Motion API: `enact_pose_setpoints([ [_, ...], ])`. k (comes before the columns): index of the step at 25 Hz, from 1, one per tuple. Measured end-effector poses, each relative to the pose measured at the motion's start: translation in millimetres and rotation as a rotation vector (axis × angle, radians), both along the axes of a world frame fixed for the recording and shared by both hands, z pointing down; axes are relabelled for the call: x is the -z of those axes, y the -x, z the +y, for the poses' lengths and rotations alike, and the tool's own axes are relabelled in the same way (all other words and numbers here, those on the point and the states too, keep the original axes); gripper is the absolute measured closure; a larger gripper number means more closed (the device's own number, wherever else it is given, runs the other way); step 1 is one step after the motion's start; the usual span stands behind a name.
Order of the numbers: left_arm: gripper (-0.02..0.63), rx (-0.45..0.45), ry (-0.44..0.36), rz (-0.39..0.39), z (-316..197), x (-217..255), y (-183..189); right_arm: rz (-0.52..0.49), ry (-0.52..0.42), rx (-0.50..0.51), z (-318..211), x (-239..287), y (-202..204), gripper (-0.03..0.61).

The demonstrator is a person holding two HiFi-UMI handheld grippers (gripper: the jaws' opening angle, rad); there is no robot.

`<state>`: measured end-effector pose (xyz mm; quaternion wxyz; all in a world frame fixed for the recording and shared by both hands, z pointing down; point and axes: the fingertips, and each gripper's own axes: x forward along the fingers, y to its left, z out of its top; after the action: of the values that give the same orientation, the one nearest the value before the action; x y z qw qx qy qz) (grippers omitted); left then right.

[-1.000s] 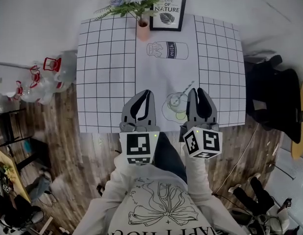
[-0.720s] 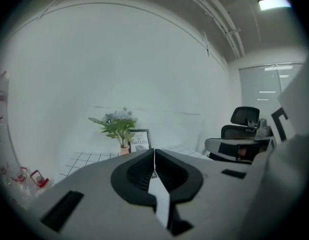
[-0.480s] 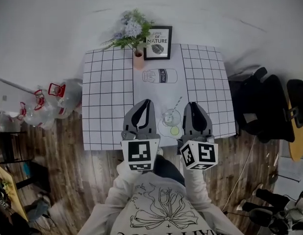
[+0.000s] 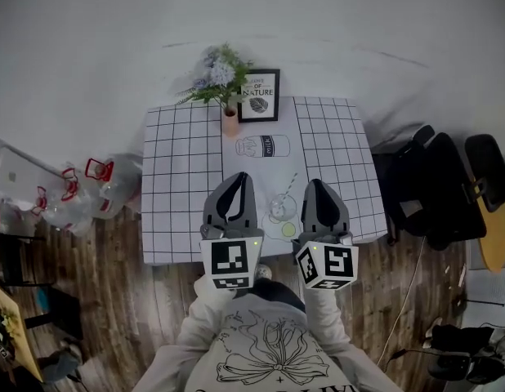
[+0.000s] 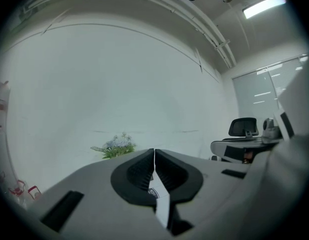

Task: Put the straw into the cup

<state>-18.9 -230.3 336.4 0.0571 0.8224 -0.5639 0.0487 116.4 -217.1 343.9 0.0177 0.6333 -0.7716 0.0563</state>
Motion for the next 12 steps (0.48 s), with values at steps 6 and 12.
enact_pose_setpoints([
  [6, 0.606, 0.002, -0.031, 0.000, 7.9, 12.1, 2.6, 0.000, -0.021, -0.001, 9.8, 8.0, 2.5, 0.572],
  [12, 0.606, -0.002, -0.044, 0.001, 14.9, 17.5, 1.4, 0.002, -0.030, -0.011, 16.8, 12.0, 1.5, 0.574],
])
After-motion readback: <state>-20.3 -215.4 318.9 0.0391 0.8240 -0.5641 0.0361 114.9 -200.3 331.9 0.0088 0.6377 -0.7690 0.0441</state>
